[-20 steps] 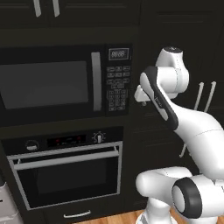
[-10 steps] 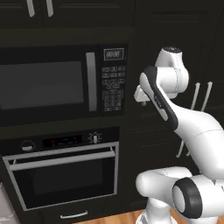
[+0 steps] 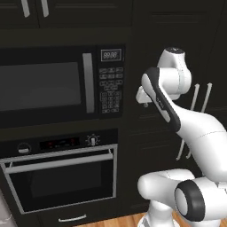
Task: Take the baked cake out of the oven and place it on the plate for cooling. Then close the oven door.
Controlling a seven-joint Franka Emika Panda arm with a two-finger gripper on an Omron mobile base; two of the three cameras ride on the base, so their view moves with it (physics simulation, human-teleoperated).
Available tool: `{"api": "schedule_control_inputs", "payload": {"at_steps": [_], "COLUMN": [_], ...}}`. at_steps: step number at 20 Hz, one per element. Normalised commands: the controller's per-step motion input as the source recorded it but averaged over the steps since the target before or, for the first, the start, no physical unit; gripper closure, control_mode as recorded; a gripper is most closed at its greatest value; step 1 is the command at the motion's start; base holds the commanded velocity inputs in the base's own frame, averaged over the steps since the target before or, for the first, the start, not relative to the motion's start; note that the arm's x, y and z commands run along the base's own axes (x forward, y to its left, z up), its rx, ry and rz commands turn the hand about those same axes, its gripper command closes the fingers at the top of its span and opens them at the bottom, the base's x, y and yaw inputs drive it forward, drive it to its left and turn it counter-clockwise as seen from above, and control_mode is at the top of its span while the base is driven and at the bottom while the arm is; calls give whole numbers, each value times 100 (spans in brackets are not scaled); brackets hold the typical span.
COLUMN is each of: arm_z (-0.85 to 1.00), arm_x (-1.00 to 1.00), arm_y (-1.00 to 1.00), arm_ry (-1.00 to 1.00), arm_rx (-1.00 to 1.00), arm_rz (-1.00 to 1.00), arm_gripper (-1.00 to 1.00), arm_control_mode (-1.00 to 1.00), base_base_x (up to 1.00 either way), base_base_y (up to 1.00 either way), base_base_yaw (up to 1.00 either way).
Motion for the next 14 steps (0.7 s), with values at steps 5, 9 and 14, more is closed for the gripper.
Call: {"api": "schedule_control_inputs", "payload": {"at_steps": [5,9,14], "arm_z": [0,0,0], "arm_x": [0,0,0], "arm_y": [0,0,0], "arm_ry": [0,0,0], "arm_rx": [0,0,0], "arm_rz": [0,0,0], "arm_gripper": [-100,-100,-100], "arm_control_mode": [100,100,100], "base_base_x": [0,0,0], "base_base_y": [-32,-11,-21], "base_base_yaw": [0,0,0]}}
